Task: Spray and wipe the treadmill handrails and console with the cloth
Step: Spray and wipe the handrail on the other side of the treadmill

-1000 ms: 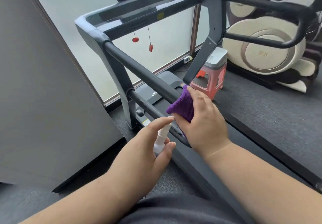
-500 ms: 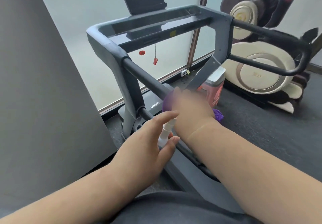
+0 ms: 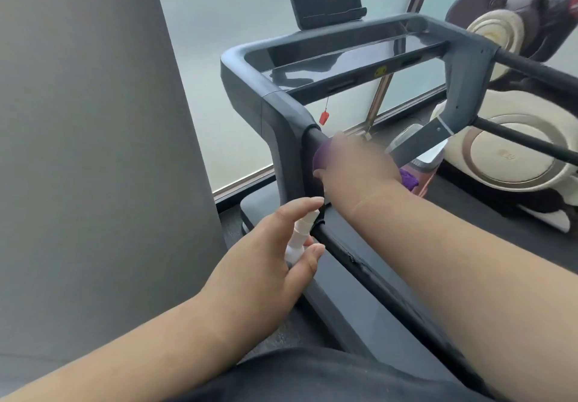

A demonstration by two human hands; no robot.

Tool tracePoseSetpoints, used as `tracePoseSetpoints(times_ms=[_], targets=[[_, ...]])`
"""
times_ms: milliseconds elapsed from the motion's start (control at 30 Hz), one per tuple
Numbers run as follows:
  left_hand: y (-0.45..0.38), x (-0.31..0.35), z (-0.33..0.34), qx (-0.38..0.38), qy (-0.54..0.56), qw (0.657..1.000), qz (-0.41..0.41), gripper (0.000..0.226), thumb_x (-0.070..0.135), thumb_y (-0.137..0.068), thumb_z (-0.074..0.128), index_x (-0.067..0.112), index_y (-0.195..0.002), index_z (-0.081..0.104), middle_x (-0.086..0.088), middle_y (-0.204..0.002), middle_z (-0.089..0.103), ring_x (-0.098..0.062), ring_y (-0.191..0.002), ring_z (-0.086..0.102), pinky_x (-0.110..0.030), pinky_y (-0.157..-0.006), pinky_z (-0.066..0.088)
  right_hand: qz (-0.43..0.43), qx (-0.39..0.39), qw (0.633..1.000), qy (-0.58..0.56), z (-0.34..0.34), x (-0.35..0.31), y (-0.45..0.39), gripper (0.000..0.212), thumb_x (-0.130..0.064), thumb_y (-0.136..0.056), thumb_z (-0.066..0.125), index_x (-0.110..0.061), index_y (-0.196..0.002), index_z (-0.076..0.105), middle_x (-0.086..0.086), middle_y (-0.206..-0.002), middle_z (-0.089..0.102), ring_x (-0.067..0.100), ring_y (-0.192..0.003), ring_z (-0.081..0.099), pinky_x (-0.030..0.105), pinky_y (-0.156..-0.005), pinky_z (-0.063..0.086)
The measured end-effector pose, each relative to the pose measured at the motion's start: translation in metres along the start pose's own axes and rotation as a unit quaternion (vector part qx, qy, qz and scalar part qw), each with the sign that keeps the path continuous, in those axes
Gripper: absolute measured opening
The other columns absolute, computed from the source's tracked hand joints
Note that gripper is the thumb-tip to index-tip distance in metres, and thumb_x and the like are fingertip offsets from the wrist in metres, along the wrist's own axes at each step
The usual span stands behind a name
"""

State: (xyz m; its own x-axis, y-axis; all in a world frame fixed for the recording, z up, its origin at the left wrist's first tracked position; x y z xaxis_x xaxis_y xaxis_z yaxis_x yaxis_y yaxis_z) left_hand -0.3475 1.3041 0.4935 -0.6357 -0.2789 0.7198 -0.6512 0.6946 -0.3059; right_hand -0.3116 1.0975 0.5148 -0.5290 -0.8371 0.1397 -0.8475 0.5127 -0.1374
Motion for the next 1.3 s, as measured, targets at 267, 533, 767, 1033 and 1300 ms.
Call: tracePoseSetpoints(times_ms=[267, 533, 767, 1033, 1300], targets=[[-0.021, -0.038, -0.024, 0.017, 0.006, 1.000, -0.012, 0.050, 0.048, -0.089, 0.055, 0.069, -0.128, 0.031, 0.020, -0.095, 0.062, 0.002, -0.083, 0.060, -0.014, -0.070, 0.043, 0.011, -0.013, 1.000, -0.025, 0.001, -0.032, -0.053, 0.067, -0.059, -0.090, 0.057, -0.009, -0.131, 0.041, 0.013, -0.125, 0.055, 0.036, -0.112, 0.056, 0.042, -0.069, 0.037], [-0.043, -0.036, -0.008, -0.017, 0.031, 0.999, 0.008, 0.049, 0.059, -0.086, 0.047, 0.070, -0.129, 0.028, 0.023, -0.094, 0.060, 0.003, -0.080, 0.058, -0.018, -0.066, 0.043, 0.034, -0.043, 0.995, -0.083, -0.007, 0.020, 0.002, 0.062, -0.067, -0.085, 0.057, -0.021, -0.125, 0.048, 0.008, -0.119, 0.059, 0.034, -0.106, 0.061, 0.037, -0.072, 0.038], [-0.051, -0.046, 0.011, -0.051, 0.053, 0.997, 0.006, 0.049, 0.054, -0.089, 0.052, 0.063, -0.133, 0.031, 0.022, -0.092, 0.059, 0.005, -0.080, 0.059, -0.020, -0.068, 0.043, 0.038, -0.025, 0.998, -0.041, -0.006, 0.024, 0.014, 0.066, -0.070, -0.084, 0.056, -0.018, -0.123, 0.047, 0.009, -0.114, 0.060, 0.033, -0.099, 0.063, 0.037, -0.069, 0.042], [-0.055, -0.053, 0.012, -0.040, 0.038, 0.998, 0.003, 0.052, 0.045, -0.089, 0.058, 0.069, -0.127, 0.031, 0.023, -0.095, 0.061, 0.003, -0.085, 0.060, -0.009, -0.070, 0.040, 0.054, -0.049, 0.997, -0.033, -0.001, -0.007, -0.036, 0.074, -0.068, -0.084, 0.059, -0.011, -0.129, 0.045, 0.011, -0.124, 0.056, 0.036, -0.111, 0.059, 0.041, -0.069, 0.039], [-0.037, -0.027, 0.017, -0.028, 0.031, 0.999, 0.000, 0.051, 0.044, -0.088, 0.058, 0.069, -0.126, 0.033, 0.023, -0.097, 0.063, 0.003, -0.085, 0.062, -0.004, -0.072, 0.039, 0.024, -0.048, 0.997, -0.056, -0.001, -0.015, -0.046, 0.070, -0.060, -0.087, 0.061, -0.012, -0.135, 0.041, 0.011, -0.127, 0.054, 0.036, -0.114, 0.057, 0.042, -0.069, 0.042]])
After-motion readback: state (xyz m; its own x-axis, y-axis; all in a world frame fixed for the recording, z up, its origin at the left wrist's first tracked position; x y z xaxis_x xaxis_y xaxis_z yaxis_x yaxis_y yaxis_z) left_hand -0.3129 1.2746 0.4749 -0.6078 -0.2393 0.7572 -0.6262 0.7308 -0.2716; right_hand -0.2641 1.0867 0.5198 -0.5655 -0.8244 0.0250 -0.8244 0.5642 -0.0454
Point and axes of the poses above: each hand's wrist, its own y-axis away from the middle knuckle, its own z-axis out of the palm, x = y × z, the point moved 3 cm from there along -y, towards the middle knuckle
